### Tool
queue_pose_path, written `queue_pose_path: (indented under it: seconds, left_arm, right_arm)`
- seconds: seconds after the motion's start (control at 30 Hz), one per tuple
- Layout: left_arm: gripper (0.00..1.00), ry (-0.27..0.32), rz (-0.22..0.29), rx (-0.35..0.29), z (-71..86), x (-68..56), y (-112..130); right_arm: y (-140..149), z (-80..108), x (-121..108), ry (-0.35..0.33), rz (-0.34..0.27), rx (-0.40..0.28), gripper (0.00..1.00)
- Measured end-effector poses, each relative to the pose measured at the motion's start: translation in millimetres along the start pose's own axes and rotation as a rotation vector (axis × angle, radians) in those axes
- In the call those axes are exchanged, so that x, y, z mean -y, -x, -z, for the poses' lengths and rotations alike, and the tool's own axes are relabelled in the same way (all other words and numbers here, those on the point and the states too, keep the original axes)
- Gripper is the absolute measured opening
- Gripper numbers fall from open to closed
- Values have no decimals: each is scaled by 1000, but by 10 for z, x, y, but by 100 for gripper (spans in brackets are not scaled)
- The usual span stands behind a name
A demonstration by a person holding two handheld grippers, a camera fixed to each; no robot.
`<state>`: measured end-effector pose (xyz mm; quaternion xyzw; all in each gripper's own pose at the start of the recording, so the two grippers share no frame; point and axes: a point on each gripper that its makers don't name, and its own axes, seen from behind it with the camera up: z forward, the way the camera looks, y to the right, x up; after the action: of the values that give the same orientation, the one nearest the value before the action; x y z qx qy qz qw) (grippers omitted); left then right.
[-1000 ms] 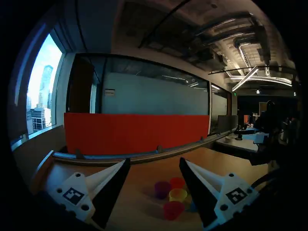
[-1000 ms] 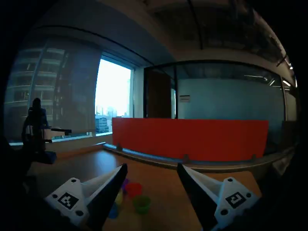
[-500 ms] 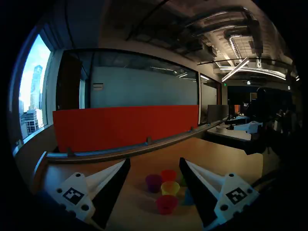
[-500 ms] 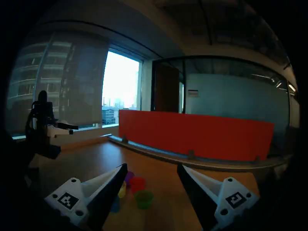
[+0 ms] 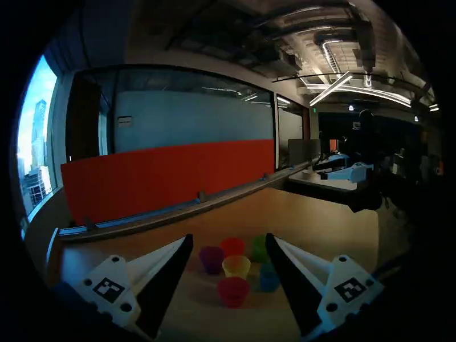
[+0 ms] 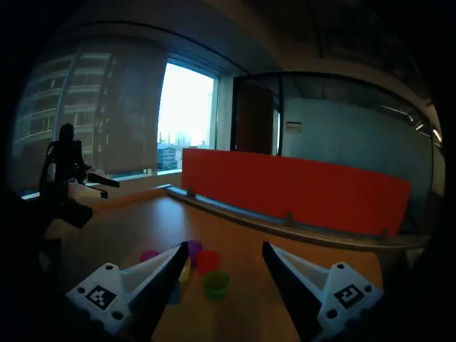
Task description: Pour water
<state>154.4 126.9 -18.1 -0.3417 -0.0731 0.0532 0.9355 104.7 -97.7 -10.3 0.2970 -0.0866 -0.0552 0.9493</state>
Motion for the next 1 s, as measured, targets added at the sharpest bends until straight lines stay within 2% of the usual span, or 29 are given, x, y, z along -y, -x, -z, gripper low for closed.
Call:
queue_pose_path:
  seconds: [0.4, 0.67, 1.0]
  left_arm:
    - [94, 92, -11, 59, -85, -289, 295]
    - [94, 133, -40, 120, -171, -429, 535]
    - [94, 194, -66, 159, -254, -641, 738]
  right_arm:
    - [106, -55, -18, -12, -4, 31, 100]
    - [175, -73, -29, -20, -1, 54, 100]
    - [316, -148, -19, -30, 0, 81, 100]
